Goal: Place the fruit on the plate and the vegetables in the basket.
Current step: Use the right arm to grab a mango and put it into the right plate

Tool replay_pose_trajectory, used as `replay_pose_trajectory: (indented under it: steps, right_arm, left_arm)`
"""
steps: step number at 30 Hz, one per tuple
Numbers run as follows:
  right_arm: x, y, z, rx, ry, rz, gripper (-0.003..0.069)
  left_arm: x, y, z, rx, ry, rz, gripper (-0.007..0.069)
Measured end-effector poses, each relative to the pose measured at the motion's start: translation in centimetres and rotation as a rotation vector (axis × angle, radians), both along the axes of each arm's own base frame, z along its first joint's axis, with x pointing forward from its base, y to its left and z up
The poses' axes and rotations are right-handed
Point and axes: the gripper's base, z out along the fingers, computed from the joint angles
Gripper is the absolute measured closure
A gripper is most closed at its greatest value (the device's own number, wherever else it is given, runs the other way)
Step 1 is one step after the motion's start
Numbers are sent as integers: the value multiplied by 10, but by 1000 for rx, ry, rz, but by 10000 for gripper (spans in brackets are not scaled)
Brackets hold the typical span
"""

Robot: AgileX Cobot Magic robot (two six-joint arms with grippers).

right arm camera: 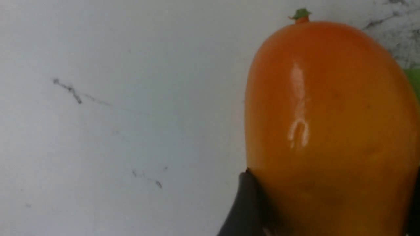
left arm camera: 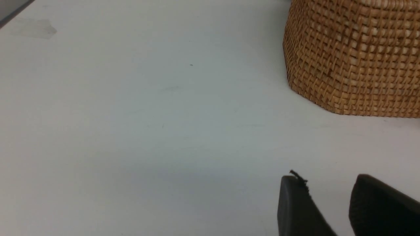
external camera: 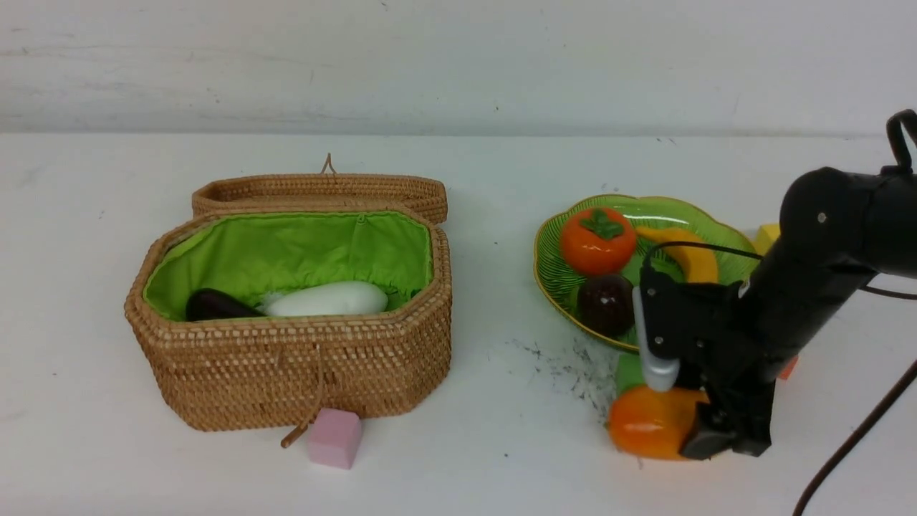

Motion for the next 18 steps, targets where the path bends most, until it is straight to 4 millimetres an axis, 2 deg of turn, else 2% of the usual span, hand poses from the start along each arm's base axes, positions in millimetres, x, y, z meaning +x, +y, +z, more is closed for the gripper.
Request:
replay_pose_trajectory:
  steps: [9, 14, 17, 18]
  right_arm:
    - [-8, -2, 10, 3, 6, -20, 91]
    - [-18, -2, 35, 36, -19, -27, 91]
    - [-15, -4, 48, 95, -52, -141, 91]
    - [-7, -6, 56, 146, -79, -256, 91]
  left_arm:
    - [0, 0, 0, 0, 0, 0, 386]
    - [0, 0, 0, 0, 0, 0, 386]
    - [0, 0, 0, 0, 0, 0, 386]
    - [0, 0, 0, 0, 0, 0, 386]
